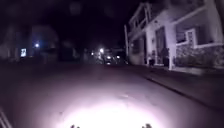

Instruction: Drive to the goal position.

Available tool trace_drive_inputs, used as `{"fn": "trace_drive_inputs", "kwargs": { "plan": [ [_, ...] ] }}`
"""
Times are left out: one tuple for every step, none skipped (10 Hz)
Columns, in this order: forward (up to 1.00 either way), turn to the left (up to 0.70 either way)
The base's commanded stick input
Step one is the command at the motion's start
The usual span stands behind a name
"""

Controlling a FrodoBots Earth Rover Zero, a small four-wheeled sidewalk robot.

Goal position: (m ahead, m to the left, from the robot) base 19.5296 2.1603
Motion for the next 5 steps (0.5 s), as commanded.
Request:
{"fn": "trace_drive_inputs", "kwargs": {
  "plan": [
    [0.85, 0.0],
    [0.85, 0.0],
    [0.85, 0.0],
    [0.85, 0.0],
    [0.85, 0.0]
  ]
}}
